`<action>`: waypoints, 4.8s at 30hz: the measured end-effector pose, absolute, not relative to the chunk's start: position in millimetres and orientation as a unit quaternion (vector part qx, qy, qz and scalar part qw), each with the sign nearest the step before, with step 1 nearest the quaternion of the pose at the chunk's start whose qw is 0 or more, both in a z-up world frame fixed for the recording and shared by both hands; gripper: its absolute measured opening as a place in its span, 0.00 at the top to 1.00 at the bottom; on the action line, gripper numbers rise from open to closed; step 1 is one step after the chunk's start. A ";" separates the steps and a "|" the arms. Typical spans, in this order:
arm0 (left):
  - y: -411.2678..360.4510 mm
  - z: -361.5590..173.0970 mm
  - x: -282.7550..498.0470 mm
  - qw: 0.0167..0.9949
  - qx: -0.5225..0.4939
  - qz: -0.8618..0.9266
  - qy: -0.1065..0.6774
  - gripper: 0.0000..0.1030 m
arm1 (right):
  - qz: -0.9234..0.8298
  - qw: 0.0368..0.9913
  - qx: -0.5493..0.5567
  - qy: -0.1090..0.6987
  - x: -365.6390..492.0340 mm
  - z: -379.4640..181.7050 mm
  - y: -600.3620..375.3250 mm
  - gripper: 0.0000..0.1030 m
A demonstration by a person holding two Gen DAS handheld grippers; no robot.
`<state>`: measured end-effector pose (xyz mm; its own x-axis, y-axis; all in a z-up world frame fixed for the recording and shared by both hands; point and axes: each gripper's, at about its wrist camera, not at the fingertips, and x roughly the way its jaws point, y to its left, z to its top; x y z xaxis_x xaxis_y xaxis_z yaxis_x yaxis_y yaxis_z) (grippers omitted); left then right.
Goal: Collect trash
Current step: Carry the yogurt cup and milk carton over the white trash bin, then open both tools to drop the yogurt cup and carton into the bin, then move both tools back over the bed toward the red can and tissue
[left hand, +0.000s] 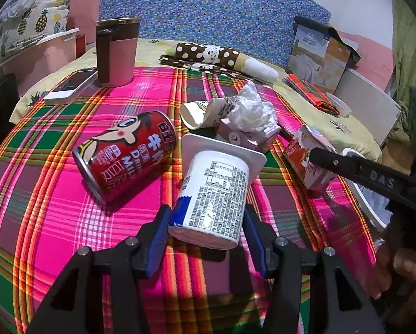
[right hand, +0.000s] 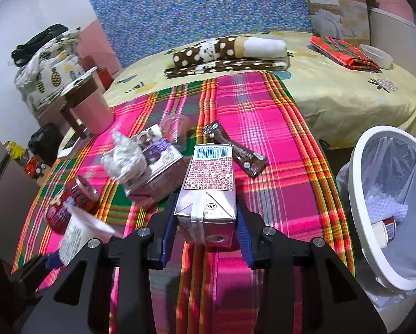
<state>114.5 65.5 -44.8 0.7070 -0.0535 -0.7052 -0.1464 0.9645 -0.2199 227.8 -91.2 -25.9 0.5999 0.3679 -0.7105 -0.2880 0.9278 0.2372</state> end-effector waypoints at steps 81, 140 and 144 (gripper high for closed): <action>-211.8 -17.1 186.9 0.892 0.013 -0.205 0.402 0.47 | 0.036 0.910 0.103 0.401 191.5 -31.3 -302.7 0.60; -73.3 8.6 84.3 0.926 -0.063 -0.107 0.355 0.42 | 0.174 0.918 0.062 0.351 132.6 8.3 -186.6 0.60; -63.7 7.8 78.7 0.928 -0.068 -0.098 0.354 0.42 | 0.186 0.915 0.061 0.352 131.3 7.4 -178.4 0.60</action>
